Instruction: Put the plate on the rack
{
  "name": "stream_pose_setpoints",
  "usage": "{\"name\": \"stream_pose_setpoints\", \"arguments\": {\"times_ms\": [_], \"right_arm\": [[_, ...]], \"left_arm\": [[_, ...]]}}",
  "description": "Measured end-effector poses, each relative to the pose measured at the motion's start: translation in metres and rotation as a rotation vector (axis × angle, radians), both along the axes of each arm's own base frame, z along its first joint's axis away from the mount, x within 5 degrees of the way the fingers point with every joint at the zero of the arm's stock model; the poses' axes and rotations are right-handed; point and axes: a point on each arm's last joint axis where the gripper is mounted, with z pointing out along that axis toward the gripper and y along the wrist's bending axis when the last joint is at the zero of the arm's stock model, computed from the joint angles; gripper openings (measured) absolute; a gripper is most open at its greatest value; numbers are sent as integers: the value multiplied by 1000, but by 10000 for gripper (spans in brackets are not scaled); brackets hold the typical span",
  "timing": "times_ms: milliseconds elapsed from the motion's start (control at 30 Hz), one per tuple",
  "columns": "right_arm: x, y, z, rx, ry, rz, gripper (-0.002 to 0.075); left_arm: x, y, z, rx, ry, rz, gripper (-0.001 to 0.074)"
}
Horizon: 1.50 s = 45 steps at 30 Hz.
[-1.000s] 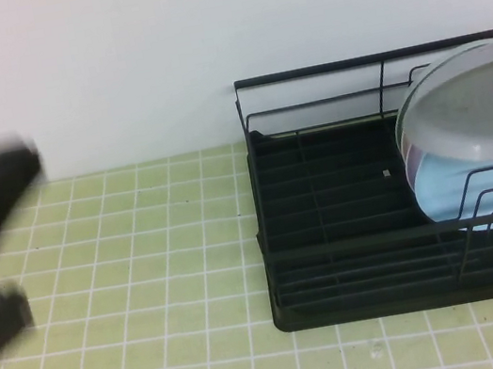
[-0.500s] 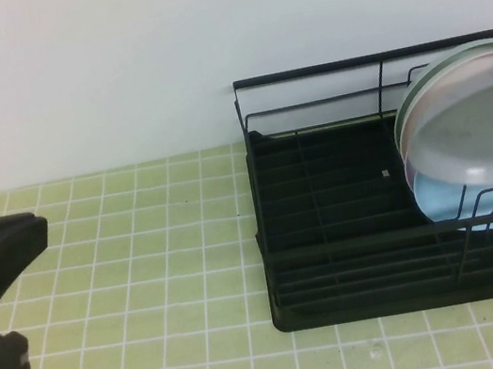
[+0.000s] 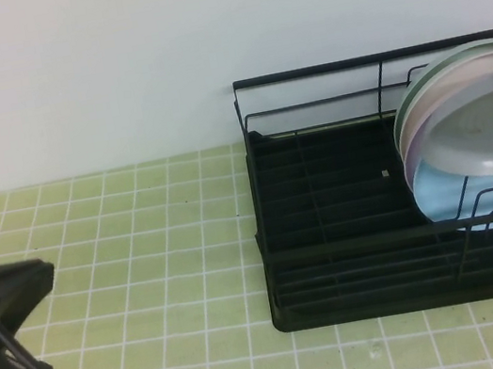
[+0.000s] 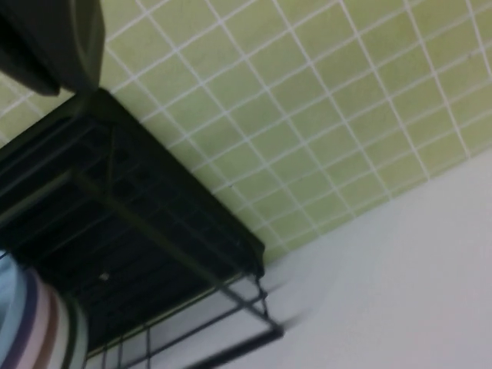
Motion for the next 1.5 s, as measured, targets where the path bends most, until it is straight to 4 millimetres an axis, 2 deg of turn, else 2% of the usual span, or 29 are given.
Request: {"name": "stream_pose_setpoints", "arguments": {"times_ms": [133, 400, 667, 900, 1133, 1500], "right_arm": [[4, -2, 0, -22, -26, -14, 106], [9, -5, -2, -53, -49, -24, 106], [10, -1, -5, 62, 3, -59, 106], [5, 1, 0, 53, -9, -22, 106], [15, 3, -18, 38, 74, 2, 106], [36, 1, -47, -3, 141, 6, 106]], "left_arm": [[0, 2, -5, -59, -59, 40, 0], [-12, 6, -8, -19, -148, 40, 1], [-15, 10, -1, -47, -224, 84, 0], [-15, 10, 1, -45, -238, 93, 0], [-14, 11, 1, -118, -209, 121, 0], [-16, 9, -3, -79, -175, 96, 0]]}}
